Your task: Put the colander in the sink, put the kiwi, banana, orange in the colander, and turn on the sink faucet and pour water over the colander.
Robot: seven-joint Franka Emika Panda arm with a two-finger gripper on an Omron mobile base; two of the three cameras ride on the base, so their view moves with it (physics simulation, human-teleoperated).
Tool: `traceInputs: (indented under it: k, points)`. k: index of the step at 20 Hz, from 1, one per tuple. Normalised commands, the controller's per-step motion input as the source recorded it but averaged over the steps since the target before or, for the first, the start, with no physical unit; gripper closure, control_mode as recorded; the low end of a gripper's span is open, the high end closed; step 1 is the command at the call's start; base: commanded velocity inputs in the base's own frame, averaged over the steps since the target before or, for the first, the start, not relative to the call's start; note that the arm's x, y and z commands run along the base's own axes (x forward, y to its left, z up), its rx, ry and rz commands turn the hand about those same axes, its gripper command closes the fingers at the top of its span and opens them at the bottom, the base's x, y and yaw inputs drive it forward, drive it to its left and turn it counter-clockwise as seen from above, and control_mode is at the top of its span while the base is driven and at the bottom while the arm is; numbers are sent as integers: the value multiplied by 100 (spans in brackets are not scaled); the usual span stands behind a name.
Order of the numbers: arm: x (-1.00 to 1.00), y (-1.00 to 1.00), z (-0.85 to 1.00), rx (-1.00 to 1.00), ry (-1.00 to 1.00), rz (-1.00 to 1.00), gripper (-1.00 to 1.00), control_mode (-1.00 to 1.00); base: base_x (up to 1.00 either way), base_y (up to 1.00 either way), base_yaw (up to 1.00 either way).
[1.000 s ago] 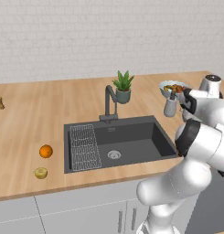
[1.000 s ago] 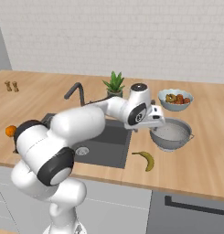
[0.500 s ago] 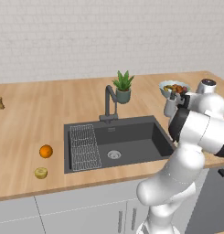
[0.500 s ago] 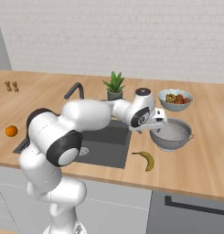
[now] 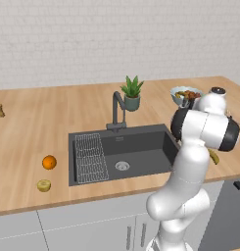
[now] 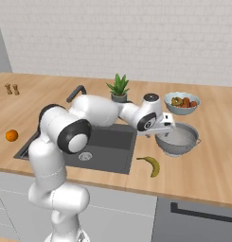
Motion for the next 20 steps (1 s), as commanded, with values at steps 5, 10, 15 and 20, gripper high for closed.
traceInputs:
  k: [5,10,15,20]
  points:
    - [37,-13,-17,0,0,0,-100,-100,0,0,0]
    - [13,-7,-30,0,0,0,-100,-100,0,0,0]
    - [0,0,-42,-1,0,1,100,-100,0,0,0]
    - [0,9,-27,-2,0,1,100,-100,0,0,0]
